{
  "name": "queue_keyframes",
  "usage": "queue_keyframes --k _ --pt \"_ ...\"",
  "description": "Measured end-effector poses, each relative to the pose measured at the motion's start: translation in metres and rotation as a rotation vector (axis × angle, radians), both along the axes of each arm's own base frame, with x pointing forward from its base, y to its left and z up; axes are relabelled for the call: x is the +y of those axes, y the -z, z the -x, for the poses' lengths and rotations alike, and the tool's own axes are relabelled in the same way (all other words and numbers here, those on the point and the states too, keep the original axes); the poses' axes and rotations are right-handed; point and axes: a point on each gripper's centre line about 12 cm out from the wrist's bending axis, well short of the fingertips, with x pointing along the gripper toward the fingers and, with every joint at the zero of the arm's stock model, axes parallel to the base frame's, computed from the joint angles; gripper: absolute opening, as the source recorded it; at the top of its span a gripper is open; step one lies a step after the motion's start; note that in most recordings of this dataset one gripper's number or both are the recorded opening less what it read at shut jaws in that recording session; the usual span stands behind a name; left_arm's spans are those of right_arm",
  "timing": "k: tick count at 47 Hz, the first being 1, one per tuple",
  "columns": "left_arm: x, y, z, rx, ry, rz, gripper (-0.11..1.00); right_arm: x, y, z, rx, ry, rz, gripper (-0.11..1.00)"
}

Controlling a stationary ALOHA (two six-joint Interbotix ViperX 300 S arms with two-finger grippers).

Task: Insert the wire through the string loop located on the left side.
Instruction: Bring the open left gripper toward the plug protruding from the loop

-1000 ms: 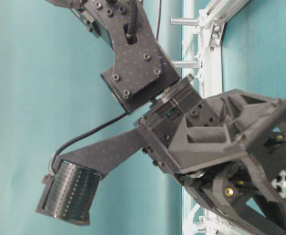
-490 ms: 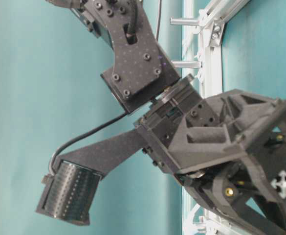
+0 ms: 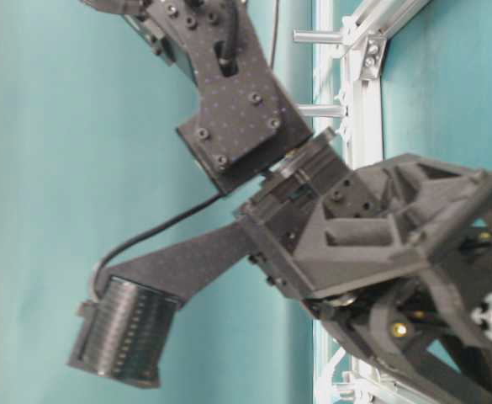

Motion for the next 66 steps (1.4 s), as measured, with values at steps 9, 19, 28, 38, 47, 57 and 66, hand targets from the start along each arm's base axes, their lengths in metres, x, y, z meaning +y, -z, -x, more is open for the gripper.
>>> queue_keyframes --k 9,19,28,38,47,57,66 --pt "-0.004 0.005 -0.018 -0.008 0.007 -0.001 0.72 0.001 0.000 0.000 0.000 -0.002 0.000 0.10" --pt "-0.017 0.017 -0.035 0.034 0.017 0.028 0.75 0.001 0.000 0.000 0.000 -0.002 0.001 0.10" --pt "-0.029 0.021 -0.043 0.054 0.024 0.059 0.76 0.001 0.000 0.000 0.000 -0.002 0.000 0.10" --pt "-0.033 0.021 -0.048 0.059 0.010 0.086 0.82 0.001 0.000 0.000 0.000 -0.002 0.000 0.10" --pt "-0.035 0.024 -0.057 0.074 0.009 0.085 0.83 0.001 0.000 0.000 0.000 -0.002 0.000 0.10" --pt "-0.038 0.035 -0.067 0.114 0.009 0.077 0.84 0.000 0.000 0.000 0.000 0.000 0.000 0.10" --pt "-0.038 0.045 -0.069 0.141 0.006 0.072 0.84 0.001 0.000 0.000 0.000 -0.002 0.001 0.10"
